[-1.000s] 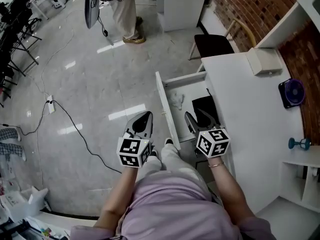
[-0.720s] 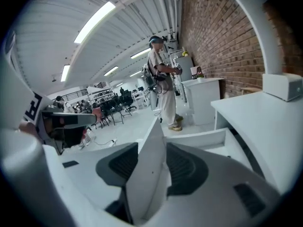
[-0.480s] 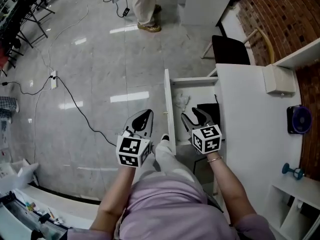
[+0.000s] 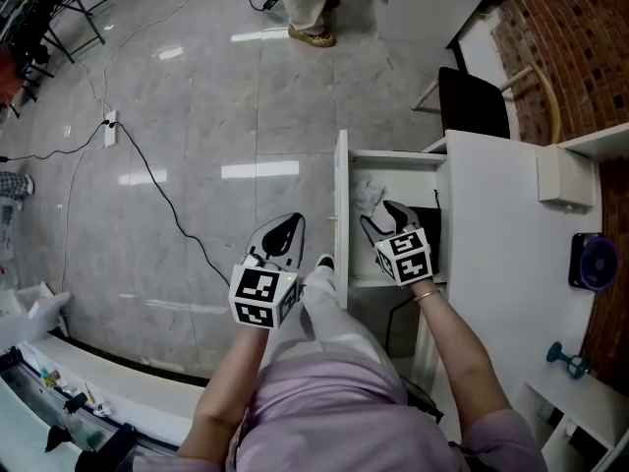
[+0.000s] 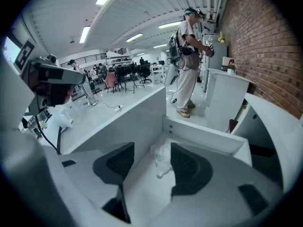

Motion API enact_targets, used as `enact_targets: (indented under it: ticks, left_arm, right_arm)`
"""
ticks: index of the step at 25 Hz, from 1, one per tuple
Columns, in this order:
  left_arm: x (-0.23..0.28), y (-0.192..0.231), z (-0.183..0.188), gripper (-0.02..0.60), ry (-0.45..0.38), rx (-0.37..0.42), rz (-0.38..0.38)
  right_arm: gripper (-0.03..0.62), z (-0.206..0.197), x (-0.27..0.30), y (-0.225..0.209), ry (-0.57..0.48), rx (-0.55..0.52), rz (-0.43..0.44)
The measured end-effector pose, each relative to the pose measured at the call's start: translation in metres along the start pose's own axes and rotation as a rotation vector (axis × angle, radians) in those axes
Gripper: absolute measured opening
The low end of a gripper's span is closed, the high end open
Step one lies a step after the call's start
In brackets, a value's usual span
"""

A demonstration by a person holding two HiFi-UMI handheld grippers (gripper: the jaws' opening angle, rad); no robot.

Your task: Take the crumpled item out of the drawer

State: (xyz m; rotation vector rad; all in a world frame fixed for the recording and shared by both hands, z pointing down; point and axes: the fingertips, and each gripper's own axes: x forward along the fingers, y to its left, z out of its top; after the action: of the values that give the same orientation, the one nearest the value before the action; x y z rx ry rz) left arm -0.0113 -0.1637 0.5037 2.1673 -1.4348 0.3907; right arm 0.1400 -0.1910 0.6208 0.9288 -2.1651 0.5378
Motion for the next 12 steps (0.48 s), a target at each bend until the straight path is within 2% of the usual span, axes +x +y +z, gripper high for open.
enact_targets:
  ticks: [12]
  left_arm:
    - [0.005,0.015,-0.013,0.002,0.030,-0.072,0.063]
  right_arm:
    - [0.262,-0.025,0.056,-0.004,0.174,-0.198,0.034]
